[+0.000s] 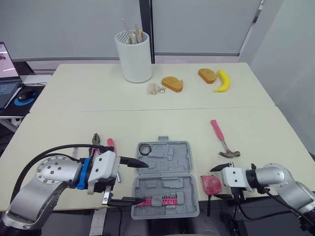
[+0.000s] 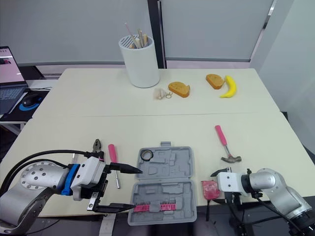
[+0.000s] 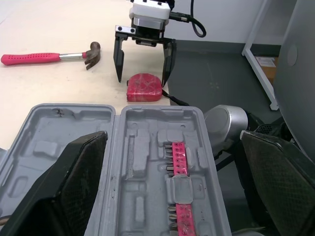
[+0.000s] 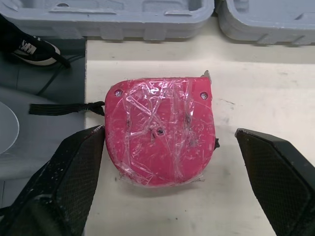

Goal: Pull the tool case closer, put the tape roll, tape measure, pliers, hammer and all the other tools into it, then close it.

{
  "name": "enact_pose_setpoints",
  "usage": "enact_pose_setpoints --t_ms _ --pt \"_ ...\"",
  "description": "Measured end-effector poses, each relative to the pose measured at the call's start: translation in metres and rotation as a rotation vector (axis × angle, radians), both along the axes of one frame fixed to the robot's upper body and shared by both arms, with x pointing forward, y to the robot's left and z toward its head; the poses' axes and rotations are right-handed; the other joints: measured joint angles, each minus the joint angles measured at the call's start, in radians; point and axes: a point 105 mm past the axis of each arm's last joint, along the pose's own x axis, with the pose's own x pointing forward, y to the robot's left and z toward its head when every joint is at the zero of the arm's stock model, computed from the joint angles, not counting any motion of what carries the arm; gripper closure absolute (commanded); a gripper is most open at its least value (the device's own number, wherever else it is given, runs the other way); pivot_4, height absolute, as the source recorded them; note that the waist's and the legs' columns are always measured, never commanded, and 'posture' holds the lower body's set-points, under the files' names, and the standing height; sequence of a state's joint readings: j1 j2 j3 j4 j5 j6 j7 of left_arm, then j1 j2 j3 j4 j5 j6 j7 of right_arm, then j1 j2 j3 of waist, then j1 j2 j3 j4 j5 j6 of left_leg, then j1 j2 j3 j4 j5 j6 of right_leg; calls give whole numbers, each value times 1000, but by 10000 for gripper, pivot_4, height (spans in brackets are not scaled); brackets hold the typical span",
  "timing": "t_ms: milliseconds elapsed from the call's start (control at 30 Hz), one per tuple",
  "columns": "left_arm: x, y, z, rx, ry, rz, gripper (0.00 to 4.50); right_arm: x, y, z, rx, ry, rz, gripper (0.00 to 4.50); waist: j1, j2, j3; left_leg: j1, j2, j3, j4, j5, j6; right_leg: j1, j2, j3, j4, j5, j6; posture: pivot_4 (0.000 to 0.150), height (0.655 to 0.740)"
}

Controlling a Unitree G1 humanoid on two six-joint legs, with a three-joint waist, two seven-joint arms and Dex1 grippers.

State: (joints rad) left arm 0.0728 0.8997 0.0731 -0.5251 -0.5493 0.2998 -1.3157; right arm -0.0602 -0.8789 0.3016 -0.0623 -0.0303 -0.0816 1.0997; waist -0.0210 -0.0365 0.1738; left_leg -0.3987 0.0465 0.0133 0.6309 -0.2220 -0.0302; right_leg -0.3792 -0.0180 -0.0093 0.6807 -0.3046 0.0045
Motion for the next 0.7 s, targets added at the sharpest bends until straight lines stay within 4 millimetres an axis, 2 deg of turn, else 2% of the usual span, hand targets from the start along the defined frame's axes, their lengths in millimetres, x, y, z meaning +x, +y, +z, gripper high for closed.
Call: enact_pose_setpoints --t_ms 333,433,500,700 --pt "1 -1 2 0 -8 -4 0 -2 4 -7 -8 22 17 296 4 0 0 0 0 0 0 0 0 0 0 0 0 1 -1 1500 7400" --pt "1 -1 2 0 -7 -7 0 -3 5 -7 -4 25 16 6088 4 0 0 0 0 0 0 0 0 0 0 0 0 1 -2 1500 7400" --pt "1 -2 1 0 -7 -8 0 -2 5 -7 -6 22 17 13050 4 0 0 0 0 0 0 0 0 0 0 0 0 1 -2 1500 7400" --pt "4 -2 2 -4 -15 10 0 5 5 -4 -32 -18 19 13677 4 0 0 0 0 0 0 0 0 0 0 0 0 1 -3 1500 7400"
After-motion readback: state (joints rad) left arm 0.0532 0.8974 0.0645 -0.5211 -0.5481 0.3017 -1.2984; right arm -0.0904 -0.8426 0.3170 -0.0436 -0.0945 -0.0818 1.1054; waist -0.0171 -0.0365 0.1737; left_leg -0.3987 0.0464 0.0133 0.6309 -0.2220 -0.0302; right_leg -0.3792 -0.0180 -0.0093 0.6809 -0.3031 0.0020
